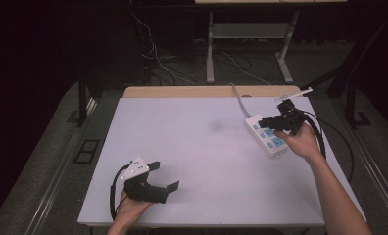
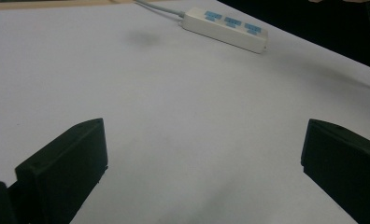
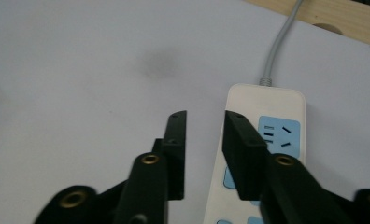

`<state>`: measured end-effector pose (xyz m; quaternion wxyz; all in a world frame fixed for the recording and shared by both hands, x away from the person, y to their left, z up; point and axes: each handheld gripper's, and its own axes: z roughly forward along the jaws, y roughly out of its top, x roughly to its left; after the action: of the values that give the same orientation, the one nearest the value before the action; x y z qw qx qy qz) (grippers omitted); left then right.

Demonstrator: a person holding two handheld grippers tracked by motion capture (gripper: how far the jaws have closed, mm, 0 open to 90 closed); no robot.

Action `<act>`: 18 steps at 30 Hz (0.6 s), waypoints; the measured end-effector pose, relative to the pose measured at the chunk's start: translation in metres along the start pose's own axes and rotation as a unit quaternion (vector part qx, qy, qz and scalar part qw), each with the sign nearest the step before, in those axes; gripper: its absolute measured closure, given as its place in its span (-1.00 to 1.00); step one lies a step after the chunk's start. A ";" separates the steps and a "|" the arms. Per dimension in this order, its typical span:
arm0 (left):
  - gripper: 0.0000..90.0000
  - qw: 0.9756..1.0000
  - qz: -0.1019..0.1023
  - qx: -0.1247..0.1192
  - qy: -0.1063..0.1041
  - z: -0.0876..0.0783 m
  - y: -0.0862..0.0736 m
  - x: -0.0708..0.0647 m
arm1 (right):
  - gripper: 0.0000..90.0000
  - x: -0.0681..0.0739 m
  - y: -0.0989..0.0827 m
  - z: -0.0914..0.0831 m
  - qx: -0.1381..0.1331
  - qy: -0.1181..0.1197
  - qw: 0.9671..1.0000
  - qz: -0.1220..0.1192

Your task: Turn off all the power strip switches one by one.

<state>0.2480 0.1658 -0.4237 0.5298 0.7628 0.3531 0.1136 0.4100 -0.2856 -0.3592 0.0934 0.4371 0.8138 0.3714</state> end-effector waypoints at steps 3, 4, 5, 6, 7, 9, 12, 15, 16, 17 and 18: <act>-1.00 1.000 0.001 0.003 -0.001 0.002 0.000 0.000 | 0.05 0.007 -0.007 -0.010 -0.016 -0.008 1.000 0.006; -1.00 1.000 0.001 0.003 -0.002 0.003 0.000 0.000 | -0.10 0.011 -0.010 -0.013 -0.018 -0.020 1.000 0.007; -1.00 1.000 0.003 0.005 -0.002 0.003 0.000 0.000 | -0.24 0.015 -0.013 -0.016 -0.022 -0.027 0.999 0.009; -1.00 1.000 0.003 0.005 -0.003 0.004 0.001 0.000 | -0.44 0.018 -0.016 -0.019 -0.026 -0.023 0.999 0.013; -1.00 1.000 0.003 0.005 -0.003 0.005 0.001 -0.001 | -0.64 0.021 -0.019 -0.022 -0.027 -0.015 0.999 0.012; -1.00 1.000 0.005 0.006 -0.005 0.005 0.001 -0.002 | -0.75 0.027 -0.026 -0.027 -0.040 -0.013 0.999 0.009; -1.00 1.000 0.006 0.005 -0.005 0.005 0.001 -0.003 | -0.99 0.035 -0.037 -0.034 -0.050 0.007 0.999 0.016; -1.00 1.000 0.004 0.003 -0.004 0.003 0.001 -0.002 | -0.99 0.043 -0.050 -0.038 -0.055 0.020 0.998 0.010; -1.00 1.000 0.004 0.002 -0.003 0.003 0.001 -0.001 | -0.99 0.045 -0.054 -0.039 -0.056 0.023 0.998 0.009; -1.00 1.000 0.003 0.002 -0.003 0.003 0.001 -0.001 | -0.99 0.047 -0.059 -0.040 -0.058 0.028 0.998 0.011; -1.00 1.000 0.002 0.002 -0.002 0.002 0.001 -0.001 | -0.99 0.048 -0.065 -0.041 -0.063 0.032 0.997 0.013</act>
<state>0.2491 0.1636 -0.4236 0.5290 0.7647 0.3503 0.1126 0.3202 -0.2916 -0.3666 0.0896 0.4284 0.7860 0.4366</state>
